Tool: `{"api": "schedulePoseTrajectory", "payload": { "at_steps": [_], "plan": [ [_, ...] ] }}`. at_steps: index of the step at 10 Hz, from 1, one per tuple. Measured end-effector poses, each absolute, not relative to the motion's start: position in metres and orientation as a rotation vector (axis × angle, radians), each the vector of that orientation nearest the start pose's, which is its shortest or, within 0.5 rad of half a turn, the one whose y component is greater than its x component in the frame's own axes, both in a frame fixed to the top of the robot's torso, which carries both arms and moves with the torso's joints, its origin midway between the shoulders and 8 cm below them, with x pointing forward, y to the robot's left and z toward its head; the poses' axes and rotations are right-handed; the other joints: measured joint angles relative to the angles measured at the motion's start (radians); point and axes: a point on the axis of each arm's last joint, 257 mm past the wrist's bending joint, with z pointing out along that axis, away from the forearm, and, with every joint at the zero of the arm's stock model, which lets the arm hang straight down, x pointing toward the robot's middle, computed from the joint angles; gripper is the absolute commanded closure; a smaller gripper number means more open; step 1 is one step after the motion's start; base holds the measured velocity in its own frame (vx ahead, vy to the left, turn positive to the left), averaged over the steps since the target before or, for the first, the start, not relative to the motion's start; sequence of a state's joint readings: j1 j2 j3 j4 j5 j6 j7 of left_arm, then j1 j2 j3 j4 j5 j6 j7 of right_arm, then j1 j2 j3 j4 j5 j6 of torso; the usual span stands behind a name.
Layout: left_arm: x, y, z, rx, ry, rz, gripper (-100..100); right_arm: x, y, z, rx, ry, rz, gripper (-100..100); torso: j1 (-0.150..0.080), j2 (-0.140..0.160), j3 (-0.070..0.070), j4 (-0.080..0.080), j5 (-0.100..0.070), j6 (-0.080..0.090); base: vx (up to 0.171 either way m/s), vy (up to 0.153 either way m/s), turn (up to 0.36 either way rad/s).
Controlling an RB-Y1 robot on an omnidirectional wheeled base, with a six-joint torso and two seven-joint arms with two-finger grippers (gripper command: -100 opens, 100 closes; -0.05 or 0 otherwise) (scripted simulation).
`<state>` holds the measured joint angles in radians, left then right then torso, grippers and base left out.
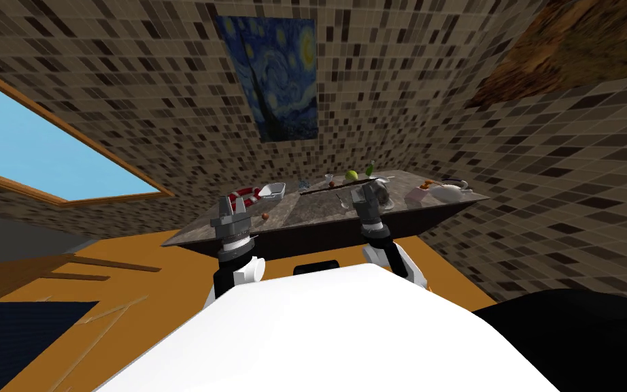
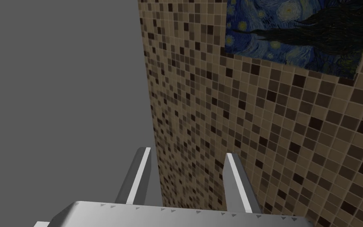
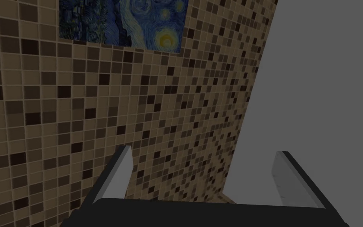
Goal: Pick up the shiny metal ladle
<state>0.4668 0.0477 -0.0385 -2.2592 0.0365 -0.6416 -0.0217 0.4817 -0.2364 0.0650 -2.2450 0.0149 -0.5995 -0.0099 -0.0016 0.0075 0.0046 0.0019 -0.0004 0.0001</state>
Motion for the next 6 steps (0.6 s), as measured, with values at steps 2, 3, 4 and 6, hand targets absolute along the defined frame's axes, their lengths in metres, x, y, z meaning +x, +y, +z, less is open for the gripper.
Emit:
{"api": "schedulePoseTrajectory", "payload": {
  "at_steps": [2, 3, 4, 6],
  "plan": [
    [0.326, 0.26, 0.05, -0.525, 0.527, -1.389, 0, 0.34, -0.219, 0.013, 0.415, 0.828, 1.425, -100, 0.0, -0.002, -0.001, 0.0, 0.0, 0.0, -0.098, -0.011, 0.101],
    [0.326, 0.26, 0.05, -0.525, 0.527, -1.389, 0, 0.34, -0.213, 0.005, 0.411, 0.868, 1.44, -100, 0.0, 0.0, 0.0, 0.0, 0.0, 0.0, -0.103, -0.008, 0.095],
    [0.326, 0.26, 0.05, -0.525, 0.527, -1.389, 0, 0.342, -0.209, 0.001, 0.403, 0.895, 1.449, -100, 0.0, -0.001, -0.001, 0.0, 0.0, 0.0, -0.117, -0.024, 0.193],
    [0.326, 0.26, 0.05, -0.525, 0.527, -1.389, 0, 0.343, -0.201, -0.016, 0.398, 0.969, 1.47, -100, -0.001, -0.001, 0.0, 0.0, 0.0, 0.0, -0.118, -0.016, 0.135]
  ]
}}
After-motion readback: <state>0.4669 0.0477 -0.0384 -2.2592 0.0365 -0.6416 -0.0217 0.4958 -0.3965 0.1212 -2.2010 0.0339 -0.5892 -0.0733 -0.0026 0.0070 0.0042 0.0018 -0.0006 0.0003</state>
